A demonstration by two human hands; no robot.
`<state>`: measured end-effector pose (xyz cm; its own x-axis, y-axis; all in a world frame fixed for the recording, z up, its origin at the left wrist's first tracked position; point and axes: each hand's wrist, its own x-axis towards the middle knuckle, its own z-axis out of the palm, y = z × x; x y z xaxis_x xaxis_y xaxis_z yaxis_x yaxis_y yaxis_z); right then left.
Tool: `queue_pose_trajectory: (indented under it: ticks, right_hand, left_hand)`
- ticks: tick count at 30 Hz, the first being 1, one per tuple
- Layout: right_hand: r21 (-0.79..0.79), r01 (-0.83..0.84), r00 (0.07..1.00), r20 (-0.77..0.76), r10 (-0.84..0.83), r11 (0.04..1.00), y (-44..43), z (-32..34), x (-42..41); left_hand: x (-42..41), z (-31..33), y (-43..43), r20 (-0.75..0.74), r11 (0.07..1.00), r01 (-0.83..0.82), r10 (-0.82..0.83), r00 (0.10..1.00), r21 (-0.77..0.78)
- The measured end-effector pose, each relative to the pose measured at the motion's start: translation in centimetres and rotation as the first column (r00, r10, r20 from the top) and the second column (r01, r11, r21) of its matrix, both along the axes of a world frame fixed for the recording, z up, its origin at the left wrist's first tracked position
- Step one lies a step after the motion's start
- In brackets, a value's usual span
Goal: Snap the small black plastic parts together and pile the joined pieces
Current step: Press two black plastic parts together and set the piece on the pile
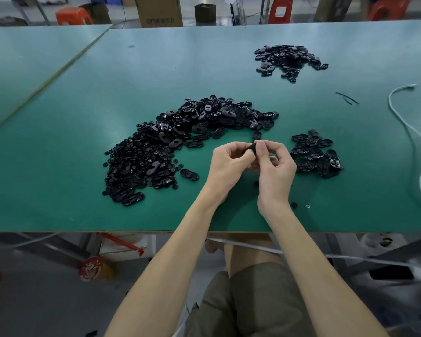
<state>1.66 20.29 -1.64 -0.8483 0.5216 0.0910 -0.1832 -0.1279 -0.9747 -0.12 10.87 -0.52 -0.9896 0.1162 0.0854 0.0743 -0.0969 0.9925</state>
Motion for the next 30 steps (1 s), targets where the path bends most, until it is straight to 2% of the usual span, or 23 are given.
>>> queue_pose_trajectory:
  ticks: [8,15,18,26,30]
  right_hand:
    - [-0.024,-0.003,1.000,0.011,0.003,1.000,0.10,0.09,0.08]
    - [-0.076,0.009,1.000,-0.023,-0.011,0.997,0.07,0.14,0.11]
    - [-0.058,0.005,1.000,-0.022,-0.006,0.998,0.11,0.04,0.09]
    - [-0.046,0.003,1.000,-0.003,-0.003,0.999,0.08,-0.18,-0.09]
    - [-0.043,0.038,0.999,0.039,-0.036,0.998,0.17,-0.31,-0.22]
  left_hand:
    - [-0.12,-0.03,0.27,-0.004,0.995,-0.075,0.075,0.997,-0.061]
    - [-0.12,-0.24,-0.23,-0.036,0.999,0.038,-0.037,0.999,0.032]
    - [-0.10,-0.28,-0.12,-0.043,0.999,0.042,-0.041,0.998,0.019]
    - [-0.11,-0.43,0.07,-0.046,0.999,-0.047,0.046,0.998,-0.019]
    - [-0.12,0.00,0.36,-0.135,0.991,-0.116,0.106,0.985,-0.064]
